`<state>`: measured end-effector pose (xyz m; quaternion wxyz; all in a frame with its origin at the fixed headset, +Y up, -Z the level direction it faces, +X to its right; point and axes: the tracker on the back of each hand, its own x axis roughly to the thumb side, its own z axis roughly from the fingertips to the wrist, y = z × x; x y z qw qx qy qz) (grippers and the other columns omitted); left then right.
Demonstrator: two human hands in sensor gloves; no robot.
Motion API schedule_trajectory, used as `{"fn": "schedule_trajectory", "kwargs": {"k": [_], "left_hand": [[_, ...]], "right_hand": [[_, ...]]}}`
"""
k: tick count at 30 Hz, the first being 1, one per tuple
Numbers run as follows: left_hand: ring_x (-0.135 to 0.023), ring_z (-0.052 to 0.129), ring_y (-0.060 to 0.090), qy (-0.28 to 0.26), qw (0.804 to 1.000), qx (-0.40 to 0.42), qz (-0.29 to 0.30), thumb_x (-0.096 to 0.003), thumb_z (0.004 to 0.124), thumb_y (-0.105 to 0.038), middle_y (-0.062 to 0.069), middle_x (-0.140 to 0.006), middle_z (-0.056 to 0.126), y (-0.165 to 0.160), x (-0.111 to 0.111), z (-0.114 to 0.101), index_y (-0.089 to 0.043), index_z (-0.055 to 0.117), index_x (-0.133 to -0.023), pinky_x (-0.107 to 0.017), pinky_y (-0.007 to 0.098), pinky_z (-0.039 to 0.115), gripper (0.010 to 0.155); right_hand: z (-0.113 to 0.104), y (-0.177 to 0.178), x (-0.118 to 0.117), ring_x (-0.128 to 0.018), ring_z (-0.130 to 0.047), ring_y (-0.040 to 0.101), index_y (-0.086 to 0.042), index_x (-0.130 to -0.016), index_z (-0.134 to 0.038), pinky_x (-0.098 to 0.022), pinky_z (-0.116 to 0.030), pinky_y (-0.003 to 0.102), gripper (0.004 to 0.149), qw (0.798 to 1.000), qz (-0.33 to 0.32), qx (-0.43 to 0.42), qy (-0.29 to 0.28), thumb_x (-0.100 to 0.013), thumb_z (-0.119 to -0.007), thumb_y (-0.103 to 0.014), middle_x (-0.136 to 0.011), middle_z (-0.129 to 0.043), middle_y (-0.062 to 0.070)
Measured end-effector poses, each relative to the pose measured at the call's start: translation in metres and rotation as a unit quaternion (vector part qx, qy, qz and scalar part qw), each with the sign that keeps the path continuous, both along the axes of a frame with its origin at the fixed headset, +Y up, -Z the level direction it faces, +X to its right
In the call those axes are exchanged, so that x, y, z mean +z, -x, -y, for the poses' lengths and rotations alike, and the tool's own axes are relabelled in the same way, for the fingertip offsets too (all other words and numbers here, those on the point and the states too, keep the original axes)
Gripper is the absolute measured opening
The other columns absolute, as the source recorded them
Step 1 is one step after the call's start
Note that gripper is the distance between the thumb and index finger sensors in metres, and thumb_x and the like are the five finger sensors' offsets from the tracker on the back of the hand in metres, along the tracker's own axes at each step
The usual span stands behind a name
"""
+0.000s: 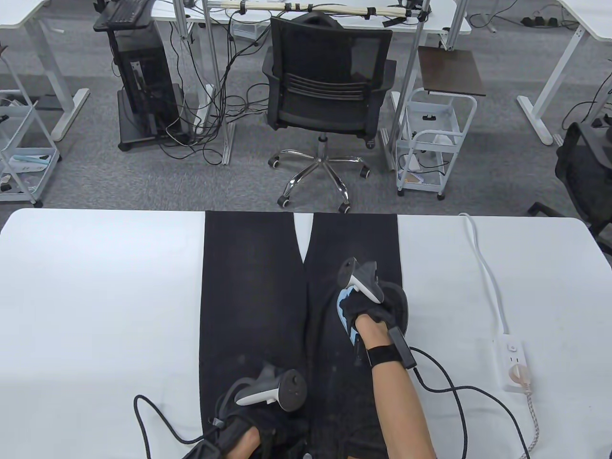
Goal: Iron trousers with electric iron on table
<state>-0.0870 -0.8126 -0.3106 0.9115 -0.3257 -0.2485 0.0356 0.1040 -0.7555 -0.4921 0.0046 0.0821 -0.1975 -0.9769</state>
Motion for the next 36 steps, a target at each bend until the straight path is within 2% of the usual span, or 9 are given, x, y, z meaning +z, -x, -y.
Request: {"fn": "schedule_trajectory", "kwargs": {"k": [11,14,16,22,26,29,32,34,36], "left_hand": [[-0.097,-0.002,0.061,-0.003,1.0,0.004,-0.005,-0.0576,0.064,-0.058,0.033,-0.111,-0.007,0.002,0.0,0.001,-0.006,-0.001,-0.113,-0.066,0.078,0.02,0.1],[-0.097,-0.003,0.061,-0.004,1.0,0.005,-0.007,-0.0575,0.064,-0.058,0.032,-0.111,-0.007,0.003,0.0,0.001,-0.007,-0.001,-0.113,-0.066,0.077,0.019,0.1],[-0.097,-0.002,0.061,-0.004,1.0,0.005,-0.007,-0.0575,0.064,-0.058,0.032,-0.111,-0.006,0.003,0.0,0.001,-0.007,-0.001,-0.113,-0.066,0.077,0.02,0.1],[-0.099,0.002,0.06,-0.014,1.0,0.013,-0.012,-0.0568,0.067,-0.059,0.031,-0.113,-0.002,0.005,-0.002,-0.003,-0.008,0.005,-0.115,-0.067,0.077,0.023,0.099],[-0.105,0.022,0.058,-0.038,0.998,0.036,-0.037,-0.0559,0.075,-0.056,0.032,-0.116,0.011,0.02,-0.008,-0.02,-0.004,0.018,-0.117,-0.069,0.077,0.034,0.098],[-0.105,0.026,0.06,-0.054,0.995,0.049,-0.068,-0.0552,0.079,-0.053,0.033,-0.117,0.016,0.045,-0.018,-0.041,-0.003,0.025,-0.118,-0.069,0.077,0.034,0.096],[-0.105,0.024,0.06,-0.076,0.993,0.008,-0.091,-0.0547,0.081,-0.053,0.033,-0.118,0.016,0.084,-0.029,-0.059,-0.005,0.025,-0.118,-0.069,0.078,0.033,0.097],[-0.105,0.024,0.061,-0.081,0.99,-0.021,-0.11,-0.0542,0.083,-0.052,0.033,-0.119,0.016,0.109,-0.037,-0.06,-0.005,0.025,-0.119,-0.069,0.079,0.032,0.098],[-0.105,0.022,0.061,-0.059,0.988,-0.036,-0.139,-0.0537,0.084,-0.051,0.033,-0.119,0.014,0.129,-0.044,-0.05,-0.006,0.023,-0.119,-0.069,0.079,0.031,0.1]], "right_hand": [[-0.002,0.011,0.115,-0.026,-0.096,0.008,-0.003,-0.081,-0.062,-0.026,-0.091,0.038,0.054,0.992,-0.126,0.001,0.021,-0.051,-0.072,-0.047,-0.046,-0.088,-0.007],[0.0,0.013,0.15,-0.027,-0.096,0.008,-0.003,-0.081,-0.062,-0.027,-0.09,0.038,0.054,0.985,-0.171,0.003,0.01,-0.052,-0.072,-0.047,-0.046,-0.088,-0.007],[-0.001,0.014,0.165,-0.026,-0.096,0.008,-0.004,-0.081,-0.063,-0.026,-0.09,0.037,0.054,0.982,-0.19,0.014,-0.003,-0.051,-0.072,-0.048,-0.046,-0.089,-0.008],[0.0,0.007,0.172,-0.026,-0.096,0.008,-0.004,-0.081,-0.065,-0.025,-0.09,0.037,0.055,0.982,-0.185,-0.016,-0.017,-0.051,-0.074,-0.048,-0.046,-0.089,-0.008],[-0.007,0.013,0.175,-0.026,-0.096,0.008,-0.004,-0.082,-0.067,-0.026,-0.09,0.038,0.055,0.982,-0.184,-0.006,-0.035,-0.051,-0.075,-0.048,-0.046,-0.09,-0.007],[-0.029,0.024,0.178,-0.026,-0.097,0.009,-0.004,-0.082,-0.067,-0.026,-0.09,0.038,0.055,0.979,-0.192,-0.035,-0.062,-0.051,-0.076,-0.048,-0.047,-0.09,-0.007],[-0.067,0.053,0.188,-0.027,-0.097,0.009,-0.004,-0.083,-0.067,-0.026,-0.09,0.038,0.055,0.964,-0.237,-0.068,-0.096,-0.052,-0.076,-0.048,-0.047,-0.09,-0.006],[-0.082,0.073,0.194,-0.027,-0.097,0.009,-0.004,-0.083,-0.067,-0.026,-0.09,0.038,0.055,0.954,-0.269,-0.078,-0.109,-0.052,-0.076,-0.048,-0.047,-0.09,-0.007],[-0.089,0.098,0.199,-0.028,-0.097,0.009,-0.004,-0.083,-0.066,-0.027,-0.09,0.038,0.056,0.943,-0.301,-0.087,-0.109,-0.052,-0.076,-0.049,-0.048,-0.09,-0.006]]}}
